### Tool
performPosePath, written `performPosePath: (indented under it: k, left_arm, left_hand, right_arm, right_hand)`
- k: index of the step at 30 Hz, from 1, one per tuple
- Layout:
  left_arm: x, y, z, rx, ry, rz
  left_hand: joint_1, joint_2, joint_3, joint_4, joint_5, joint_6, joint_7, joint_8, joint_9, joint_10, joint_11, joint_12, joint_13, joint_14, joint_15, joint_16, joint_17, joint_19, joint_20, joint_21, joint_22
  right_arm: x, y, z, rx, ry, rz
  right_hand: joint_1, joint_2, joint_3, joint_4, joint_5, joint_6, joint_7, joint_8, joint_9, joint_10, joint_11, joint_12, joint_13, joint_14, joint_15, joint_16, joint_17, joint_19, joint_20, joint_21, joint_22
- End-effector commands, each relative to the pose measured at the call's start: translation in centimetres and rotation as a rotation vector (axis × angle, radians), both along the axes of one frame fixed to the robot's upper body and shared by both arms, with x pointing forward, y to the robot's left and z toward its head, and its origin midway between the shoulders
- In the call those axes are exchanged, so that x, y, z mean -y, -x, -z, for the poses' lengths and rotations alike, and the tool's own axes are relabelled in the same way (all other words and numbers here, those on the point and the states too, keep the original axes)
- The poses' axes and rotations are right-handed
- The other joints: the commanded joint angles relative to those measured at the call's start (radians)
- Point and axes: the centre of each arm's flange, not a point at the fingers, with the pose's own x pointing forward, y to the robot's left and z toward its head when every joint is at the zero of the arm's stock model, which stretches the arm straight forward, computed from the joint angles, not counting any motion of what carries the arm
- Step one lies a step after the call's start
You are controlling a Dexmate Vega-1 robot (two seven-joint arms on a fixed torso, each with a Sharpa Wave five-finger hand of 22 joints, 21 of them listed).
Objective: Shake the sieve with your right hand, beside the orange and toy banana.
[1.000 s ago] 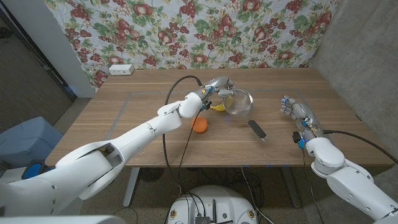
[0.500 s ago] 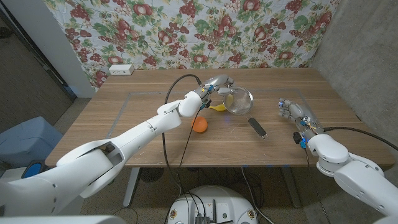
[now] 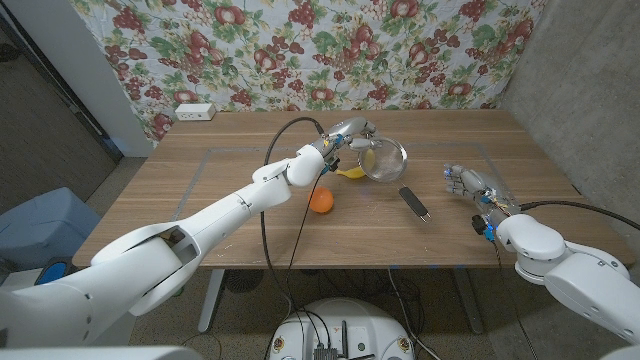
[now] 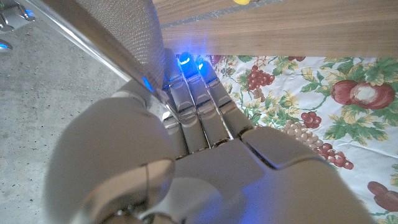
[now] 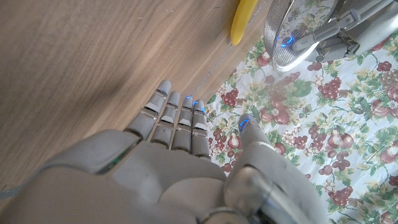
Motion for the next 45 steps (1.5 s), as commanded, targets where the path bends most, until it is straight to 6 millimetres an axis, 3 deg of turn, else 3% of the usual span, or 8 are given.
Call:
performPosePath:
  k: [1, 27, 31, 45]
  left_arm:
    - [-0.2, 0.0, -0.6, 0.022, 0.012, -0.003]
    - [-0.6, -0.3, -1.9, 0.062, 0.061, 0.004]
    - [-0.6, -0.4, -2.0, 0.062, 0.062, 0.008]
    - [-0.2, -1.0, -2.3, 0.057, 0.061, 0.023]
  left_hand:
    - [0.077, 0.065, -0.005, -0.001, 0.004, 0.001, 0.001, 0.01, 0.052, 0.138, -0.138, 0.01, 0.01, 0.001, -0.121, 0.006, 0.005, -0.002, -0.052, 0.011, 0.004]
    - [0.081, 0.067, -0.012, 0.0, 0.004, 0.001, -0.001, 0.013, 0.049, 0.137, -0.139, 0.014, 0.037, 0.003, -0.121, 0.003, 0.009, -0.007, -0.053, 0.028, 0.005]
    - [0.082, 0.067, -0.013, 0.0, 0.004, -0.001, -0.002, 0.013, 0.049, 0.136, -0.139, 0.015, 0.041, 0.002, -0.121, 0.002, 0.009, -0.008, -0.053, 0.031, 0.005]
    - [0.084, 0.067, -0.016, 0.001, 0.004, -0.001, -0.002, 0.015, 0.047, 0.136, -0.139, 0.015, 0.054, 0.003, -0.121, 0.001, 0.012, -0.011, -0.053, 0.04, 0.005]
  right_arm:
    - [-0.5, 0.5, 0.0, -0.071, 0.056, -0.004]
    - [-0.7, 0.4, -1.0, -0.117, 0.093, -0.089]
    - [-0.7, 0.3, -1.2, -0.121, 0.091, -0.107]
    - [-0.8, 0.2, -1.6, -0.145, 0.077, -0.186]
  right_hand:
    - [0.014, 0.001, 0.005, -0.002, 0.004, 0.005, -0.006, 0.003, 0.003, 0.009, 0.0, 0.002, 0.005, 0.003, -0.004, 0.006, 0.003, 0.004, -0.004, -0.004, 0.003]
    - [0.008, -0.014, -0.003, -0.005, 0.001, 0.079, 0.021, 0.024, 0.007, 0.083, 0.028, 0.029, 0.017, 0.079, 0.016, 0.044, 0.024, 0.022, 0.01, -0.002, 0.005]
    - [0.002, -0.019, -0.009, -0.004, -0.001, 0.09, 0.02, 0.026, 0.008, 0.096, 0.044, 0.034, 0.021, 0.083, 0.012, 0.046, 0.028, 0.017, 0.005, -0.006, 0.005]
    - [-0.003, -0.023, -0.019, -0.01, -0.004, 0.162, 0.049, 0.047, 0.013, 0.166, 0.062, 0.064, 0.038, 0.157, 0.03, 0.082, 0.046, 0.043, 0.016, 0.003, 0.008]
